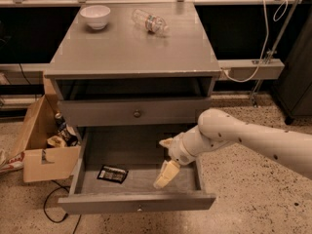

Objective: Pick rxbar chocolate from middle drawer and place on counter

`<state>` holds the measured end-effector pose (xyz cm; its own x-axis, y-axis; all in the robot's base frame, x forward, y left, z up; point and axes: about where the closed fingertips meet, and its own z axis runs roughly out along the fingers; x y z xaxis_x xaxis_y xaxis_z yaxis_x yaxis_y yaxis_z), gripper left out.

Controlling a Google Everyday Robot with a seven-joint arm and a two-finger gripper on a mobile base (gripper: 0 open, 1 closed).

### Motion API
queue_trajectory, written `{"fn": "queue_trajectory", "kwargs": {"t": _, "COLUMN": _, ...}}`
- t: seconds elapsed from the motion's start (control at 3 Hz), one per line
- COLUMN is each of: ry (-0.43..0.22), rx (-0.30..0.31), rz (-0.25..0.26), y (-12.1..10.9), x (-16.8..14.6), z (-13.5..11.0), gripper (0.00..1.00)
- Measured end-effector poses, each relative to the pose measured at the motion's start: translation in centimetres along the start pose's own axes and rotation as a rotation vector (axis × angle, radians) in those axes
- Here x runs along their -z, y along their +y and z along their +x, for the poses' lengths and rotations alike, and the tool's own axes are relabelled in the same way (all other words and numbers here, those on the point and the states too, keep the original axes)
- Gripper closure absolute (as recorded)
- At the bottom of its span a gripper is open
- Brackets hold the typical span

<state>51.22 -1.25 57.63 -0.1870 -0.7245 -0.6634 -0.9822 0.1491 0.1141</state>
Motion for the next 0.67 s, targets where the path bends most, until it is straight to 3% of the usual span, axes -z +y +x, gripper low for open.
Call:
{"fn": "queue_trajectory", "kwargs": {"t": 0.33, "ry": -0.012, "rx": 0.018, "rz": 0.026, "y": -1.6, "x": -3.4, "z": 0.6, "gripper": 0.00}}
{"fn": "queue_trajectory", "kwargs": {"t": 0.67, "ry": -0.093, "rx": 0.065, "rz": 0.100, "y": -5.4, "x": -9.7, "z": 0.1, "gripper": 0.00}}
